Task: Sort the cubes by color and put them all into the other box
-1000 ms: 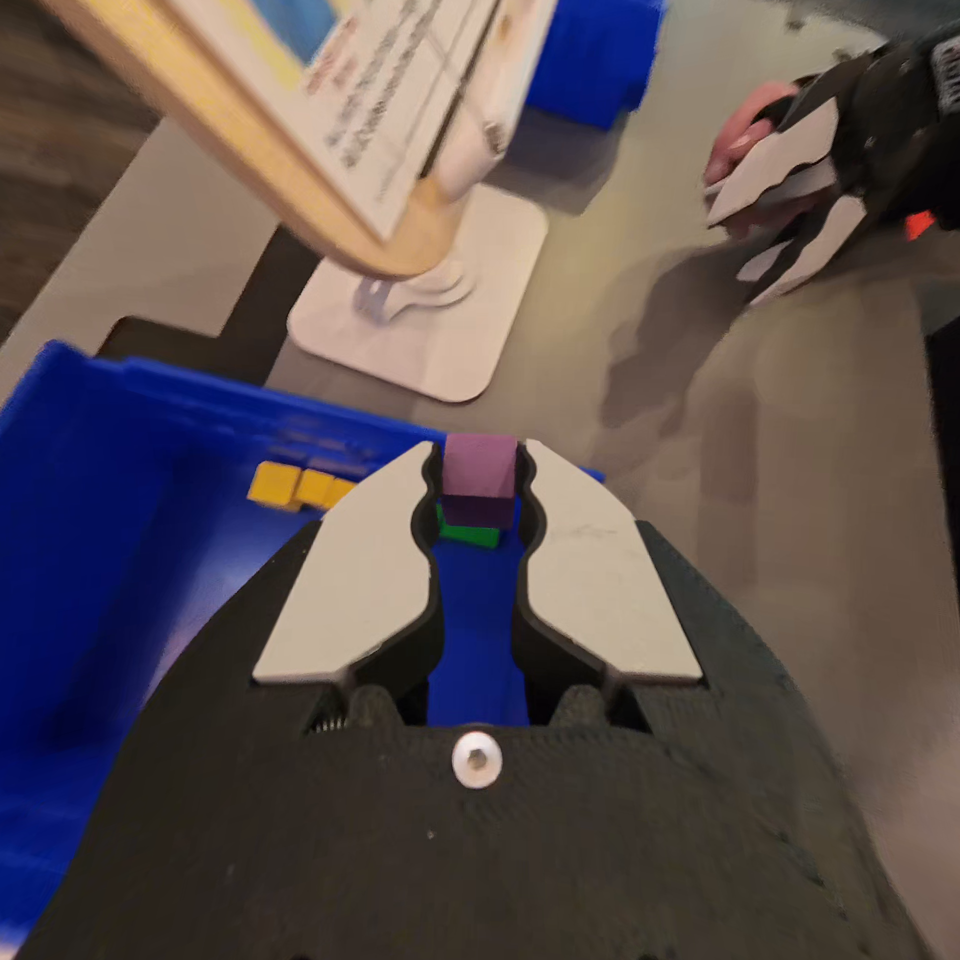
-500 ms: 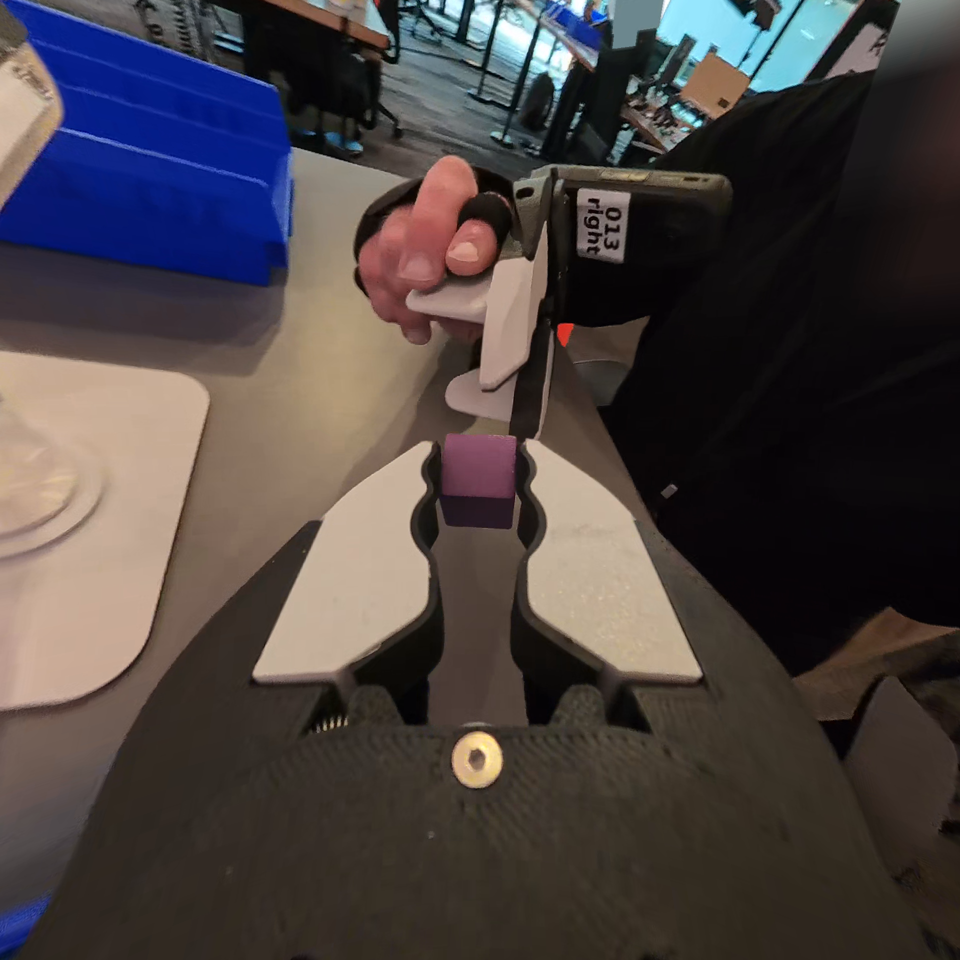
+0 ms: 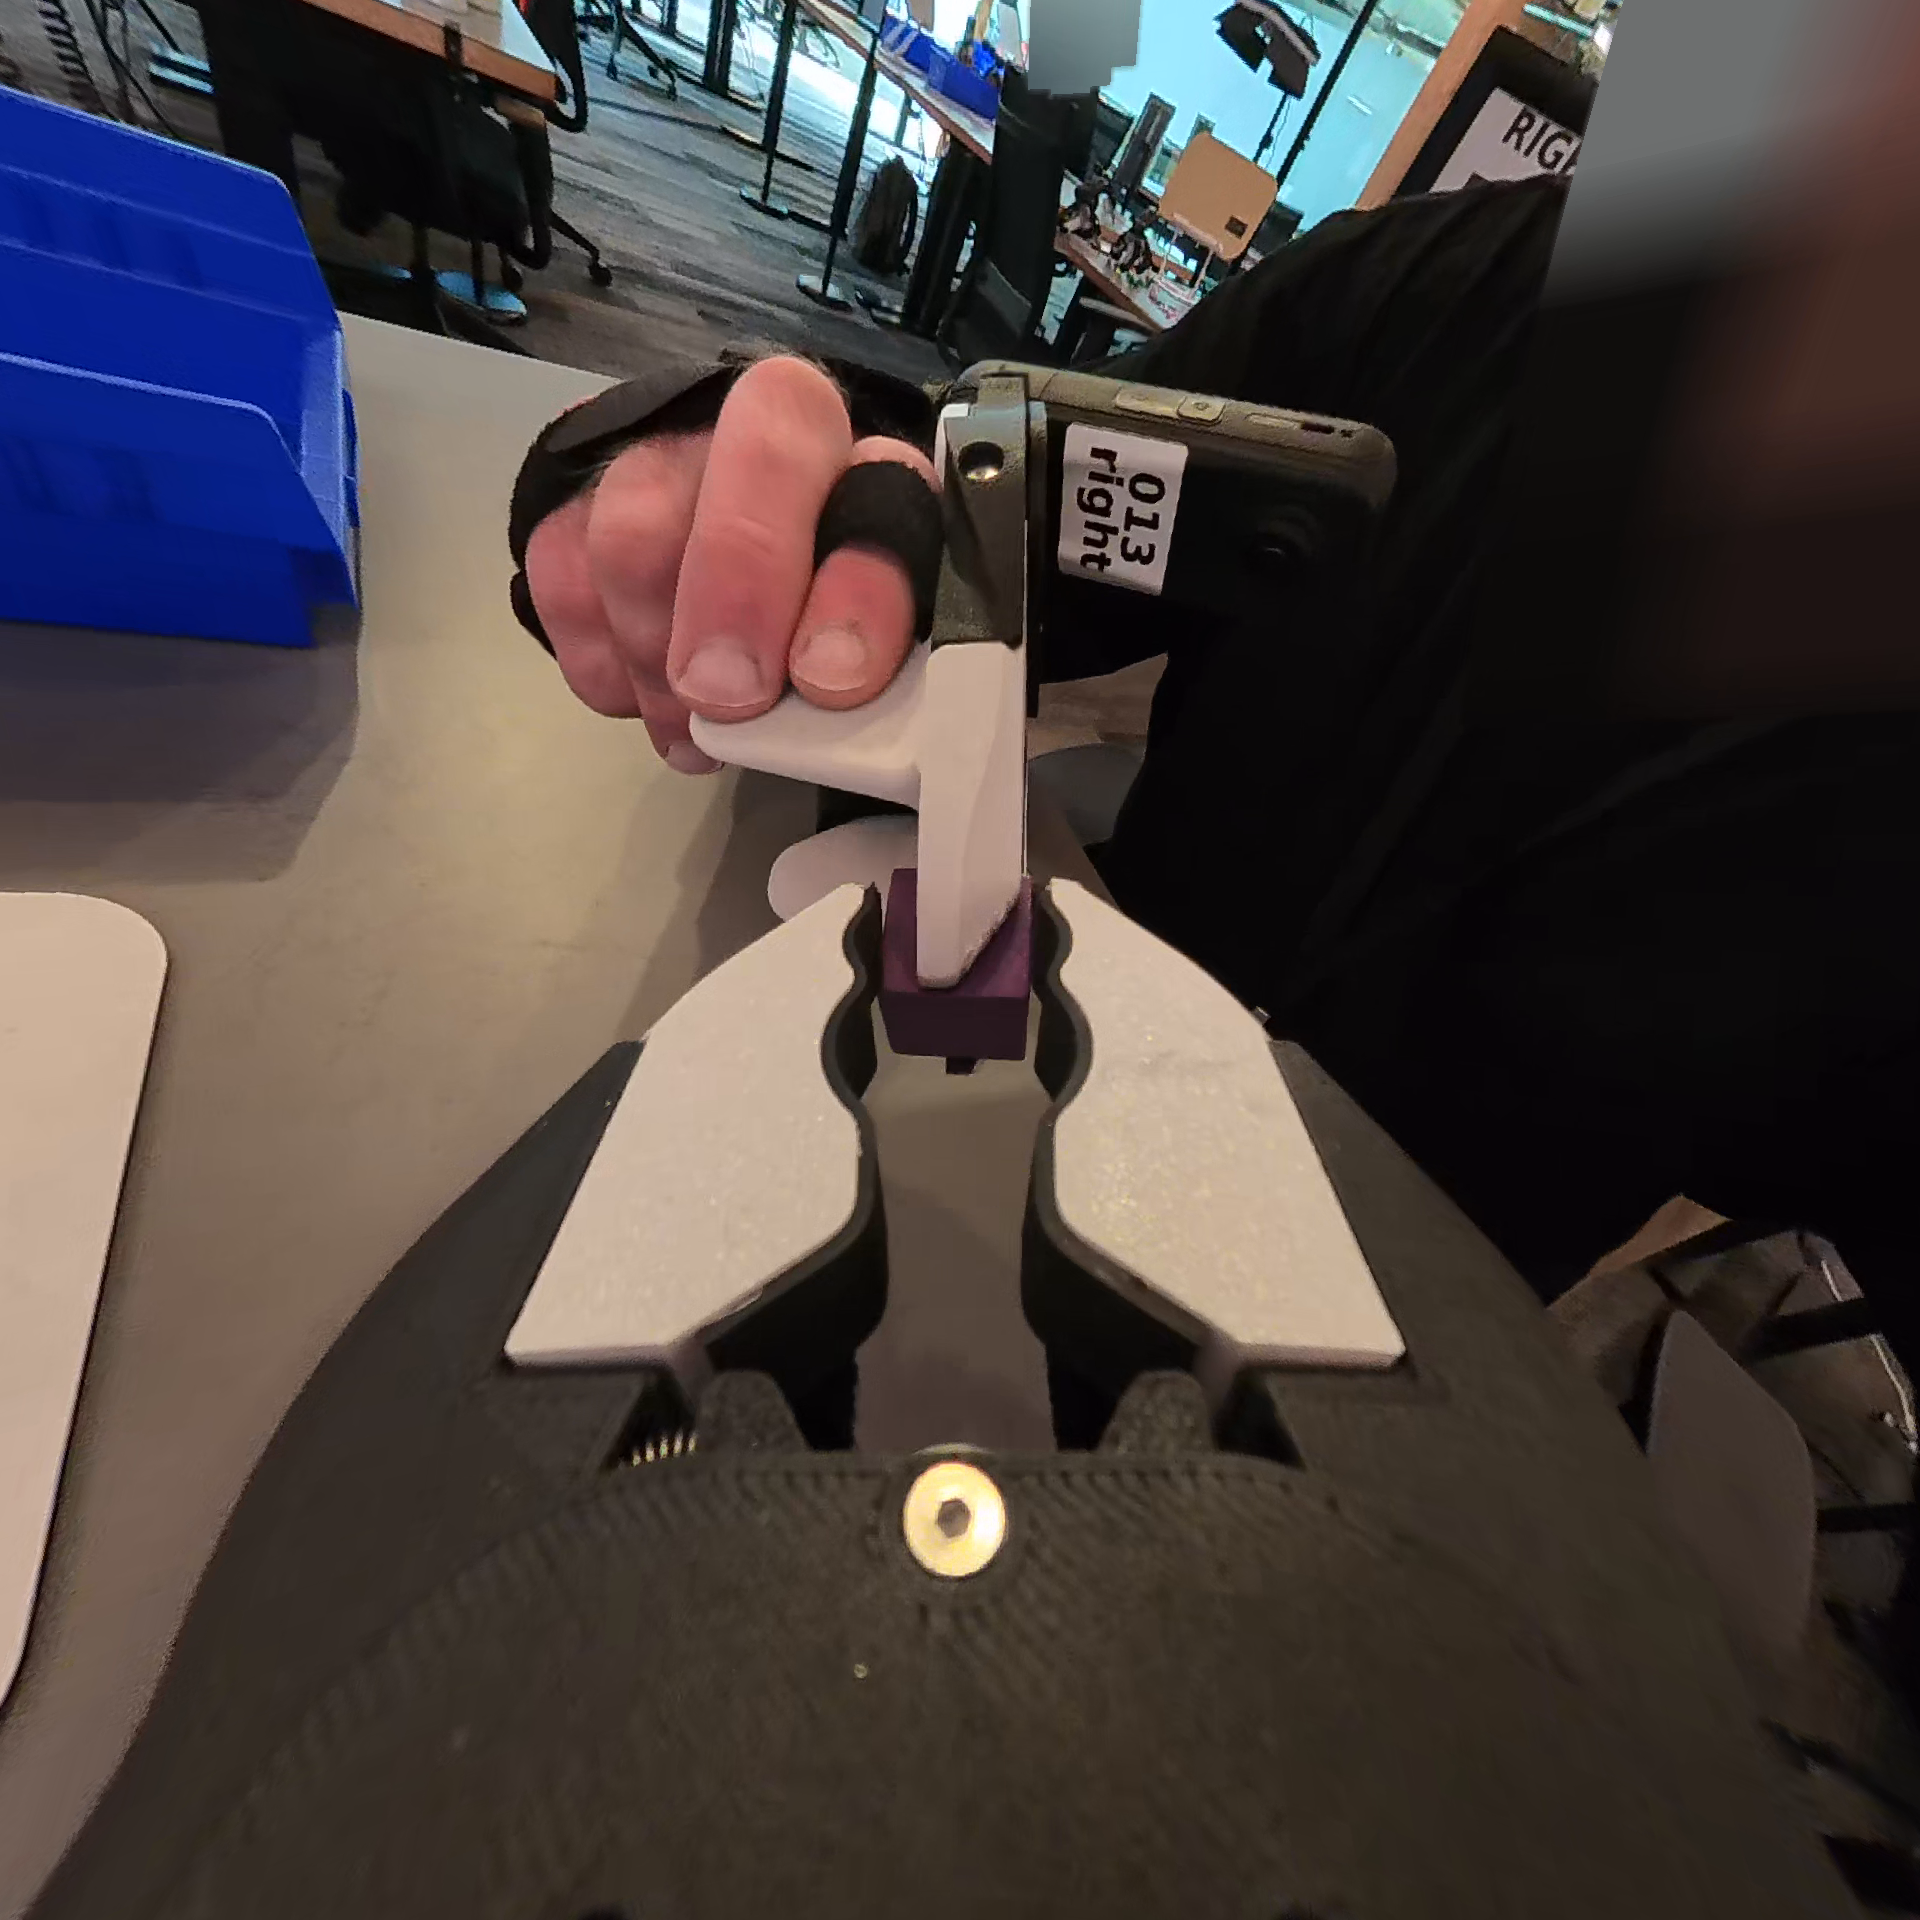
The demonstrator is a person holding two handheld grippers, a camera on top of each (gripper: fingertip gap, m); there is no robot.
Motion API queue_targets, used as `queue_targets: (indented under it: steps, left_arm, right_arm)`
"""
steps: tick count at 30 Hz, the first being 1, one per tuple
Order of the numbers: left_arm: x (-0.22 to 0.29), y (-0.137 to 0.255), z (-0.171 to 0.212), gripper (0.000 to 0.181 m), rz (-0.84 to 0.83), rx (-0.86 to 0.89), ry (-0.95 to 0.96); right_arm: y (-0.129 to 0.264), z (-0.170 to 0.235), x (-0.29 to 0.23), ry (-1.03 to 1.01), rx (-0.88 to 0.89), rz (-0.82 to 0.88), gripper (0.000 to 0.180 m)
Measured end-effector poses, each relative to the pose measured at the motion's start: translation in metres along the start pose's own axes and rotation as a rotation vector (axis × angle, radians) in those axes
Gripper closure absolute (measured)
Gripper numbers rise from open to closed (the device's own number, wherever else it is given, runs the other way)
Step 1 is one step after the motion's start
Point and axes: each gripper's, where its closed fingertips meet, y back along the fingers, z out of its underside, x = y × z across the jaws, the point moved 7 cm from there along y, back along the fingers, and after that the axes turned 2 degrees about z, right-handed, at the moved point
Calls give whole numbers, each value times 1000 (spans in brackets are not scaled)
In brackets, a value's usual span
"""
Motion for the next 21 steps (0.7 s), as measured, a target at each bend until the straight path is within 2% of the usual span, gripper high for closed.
queue_targets:
  steps: [4, 7, 8, 9, 11, 18, 21]
  left_arm:
    - [-2, -3, 2, 154, 0, 20, 18]
    - [0, 3, -2, 148, -71, 0, -31]
    - [1, 7, -4, 150, -111, -3, -57]
    - [4, 11, -5, 160, -146, -5, -90]
    - [5, 24, -7, 180, -294, -14, -150]
    - [7, 74, -13, 181, -846, 21, -275]
    - [0, 95, -12, 181, -1012, -11, -269]
  right_arm:
    - [4, 0, -1, 1, -27, -5, 151]
    - [13, 4, 6, -24, -48, 23, 151]
    - [17, 8, 10, -33, -65, 37, 151]
    - [22, 12, 15, -45, -85, 56, 152]
    - [34, 23, 26, -72, -135, 104, 151]
    - [92, 99, 84, -238, -376, 356, 151]
    - [119, 142, 110, -341, -500, 481, 151]
